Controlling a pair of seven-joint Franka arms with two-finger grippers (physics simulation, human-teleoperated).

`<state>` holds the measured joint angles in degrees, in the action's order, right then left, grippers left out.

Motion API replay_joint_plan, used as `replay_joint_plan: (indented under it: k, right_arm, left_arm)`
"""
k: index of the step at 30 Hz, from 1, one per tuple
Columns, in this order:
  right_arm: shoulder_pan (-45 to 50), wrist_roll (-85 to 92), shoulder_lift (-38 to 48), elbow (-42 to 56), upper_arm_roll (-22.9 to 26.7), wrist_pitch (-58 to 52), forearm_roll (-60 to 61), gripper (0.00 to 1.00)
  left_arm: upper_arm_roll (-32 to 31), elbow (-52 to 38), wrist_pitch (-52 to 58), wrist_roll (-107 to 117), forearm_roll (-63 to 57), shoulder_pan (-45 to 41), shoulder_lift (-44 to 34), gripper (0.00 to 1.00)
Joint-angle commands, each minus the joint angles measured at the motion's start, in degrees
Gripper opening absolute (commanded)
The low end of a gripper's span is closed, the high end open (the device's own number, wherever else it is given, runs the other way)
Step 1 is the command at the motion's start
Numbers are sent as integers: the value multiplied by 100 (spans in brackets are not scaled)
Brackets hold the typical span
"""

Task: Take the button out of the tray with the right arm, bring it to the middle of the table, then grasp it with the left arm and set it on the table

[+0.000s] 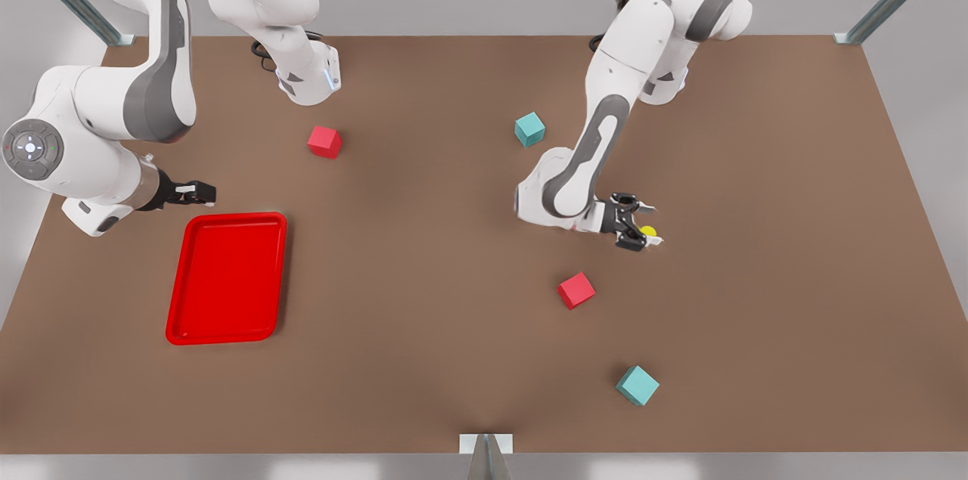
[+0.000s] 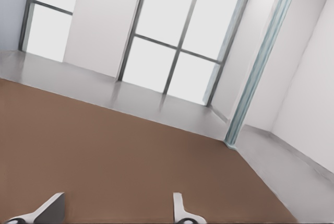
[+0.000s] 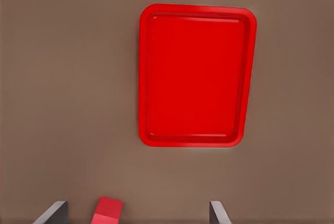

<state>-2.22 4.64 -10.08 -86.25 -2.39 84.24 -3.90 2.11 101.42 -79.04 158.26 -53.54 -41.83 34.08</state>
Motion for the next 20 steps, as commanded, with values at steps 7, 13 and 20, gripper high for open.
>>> replay_joint_plan:
  k: [7,13,20]
  right_arm:
    - [11,-68,6,108,-7,-13,56,100]
    - [-15,-24,32,644,28,-276,381,100]
    - [-68,-7,41,653,11,-285,381,100]
  left_arm:
    - [-26,-3891,1786,-16573,5969,3190,-534,100]
    - [-35,-1933,399,-16608,5099,2961,-3013,100]
    - [-53,-1959,460,-16591,5151,2874,-3013,100]
